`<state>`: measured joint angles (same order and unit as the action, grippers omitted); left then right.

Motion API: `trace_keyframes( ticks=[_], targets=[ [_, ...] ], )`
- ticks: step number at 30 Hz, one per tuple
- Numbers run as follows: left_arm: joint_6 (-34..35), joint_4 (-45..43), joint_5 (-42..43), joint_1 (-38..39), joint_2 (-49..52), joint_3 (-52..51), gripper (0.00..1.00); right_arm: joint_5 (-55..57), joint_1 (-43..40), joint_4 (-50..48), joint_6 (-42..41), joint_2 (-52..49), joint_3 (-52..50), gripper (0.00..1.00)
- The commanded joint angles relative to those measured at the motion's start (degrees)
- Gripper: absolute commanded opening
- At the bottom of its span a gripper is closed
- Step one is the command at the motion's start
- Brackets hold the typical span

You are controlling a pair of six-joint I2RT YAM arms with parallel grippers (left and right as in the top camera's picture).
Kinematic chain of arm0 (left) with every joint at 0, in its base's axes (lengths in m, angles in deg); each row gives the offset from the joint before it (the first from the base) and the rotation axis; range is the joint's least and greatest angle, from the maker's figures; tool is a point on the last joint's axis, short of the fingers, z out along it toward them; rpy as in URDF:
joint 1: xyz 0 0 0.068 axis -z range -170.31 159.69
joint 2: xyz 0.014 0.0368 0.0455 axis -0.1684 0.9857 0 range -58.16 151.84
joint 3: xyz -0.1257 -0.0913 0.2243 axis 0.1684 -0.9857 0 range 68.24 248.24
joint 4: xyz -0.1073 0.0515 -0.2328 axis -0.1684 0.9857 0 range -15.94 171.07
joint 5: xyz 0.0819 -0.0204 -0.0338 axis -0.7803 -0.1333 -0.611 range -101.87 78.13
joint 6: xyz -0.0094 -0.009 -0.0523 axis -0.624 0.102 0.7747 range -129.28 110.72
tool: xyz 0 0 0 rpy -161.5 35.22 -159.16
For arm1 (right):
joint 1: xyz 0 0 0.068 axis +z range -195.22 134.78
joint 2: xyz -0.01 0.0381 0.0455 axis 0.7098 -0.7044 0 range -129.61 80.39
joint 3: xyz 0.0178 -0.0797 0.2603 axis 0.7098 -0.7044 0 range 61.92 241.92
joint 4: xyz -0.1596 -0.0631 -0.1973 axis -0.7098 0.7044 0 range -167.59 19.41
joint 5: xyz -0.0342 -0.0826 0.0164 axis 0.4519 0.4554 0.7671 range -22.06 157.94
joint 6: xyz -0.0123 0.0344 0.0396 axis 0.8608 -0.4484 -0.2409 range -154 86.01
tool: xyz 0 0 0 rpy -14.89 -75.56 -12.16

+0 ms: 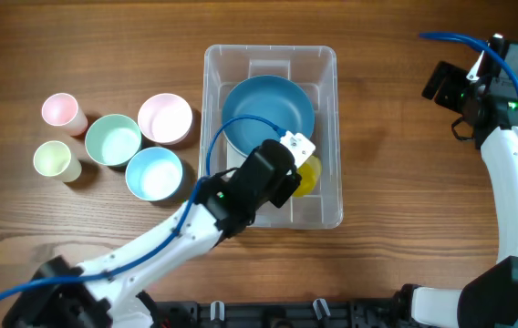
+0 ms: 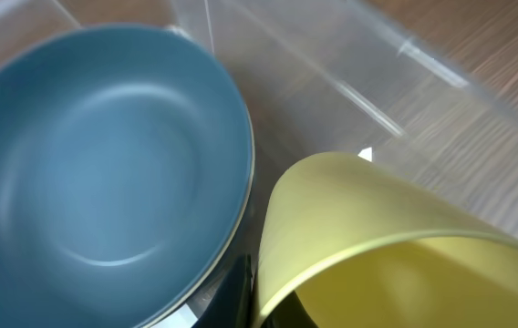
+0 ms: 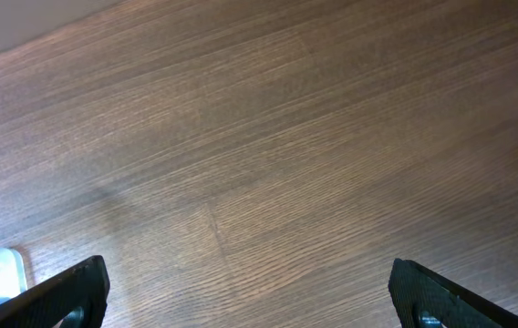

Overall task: Pack container
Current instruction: 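Carry the yellow cup into the container beside the bowls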

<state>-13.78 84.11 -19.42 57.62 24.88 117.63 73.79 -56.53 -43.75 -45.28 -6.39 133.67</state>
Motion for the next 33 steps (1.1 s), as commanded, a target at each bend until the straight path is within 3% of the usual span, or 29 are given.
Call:
trace_keyframes(
  ticks=[1, 9, 14, 24, 30, 32, 33],
  targets=[
    [-1.4, -1.9, -1.3, 0.2, 1.1, 1.4, 0.04, 0.6, 0.2, -0.1, 0.2, 0.3, 0.5, 1.0],
    [-1.3, -2.6, -0.8, 0.2, 1.1, 1.4, 0.06, 0.5, 0.2, -0.1, 0.2, 0.3, 0.5, 1.0],
    [-1.3, -2.1, 4.3, 0.2, 1.1, 1.4, 0.04, 0.5, 0.2, -0.1, 0.2, 0.3, 0.5, 1.0],
    [-1.1, 3.8, 5.2, 0.2, 1.1, 1.4, 0.04, 0.6, 0.2, -0.1, 0.2, 0.3, 0.5, 1.0],
    [-1.1, 3.0, 5.2, 0.2, 1.1, 1.4, 0.17, 0.6, 0.2, -0.1, 0.2, 0.3, 0.5, 1.0],
    [-1.1, 3.1, 5.2, 0.2, 1.1, 1.4, 0.39, 0.6, 0.2, -0.1, 0.2, 0.3, 0.5, 1.0],
    [-1.1, 3.0, 5.2, 0.2, 1.1, 1.4, 0.44, 0.6, 0.2, -0.1, 0.2, 0.3, 0.5, 1.0]
  ],
)
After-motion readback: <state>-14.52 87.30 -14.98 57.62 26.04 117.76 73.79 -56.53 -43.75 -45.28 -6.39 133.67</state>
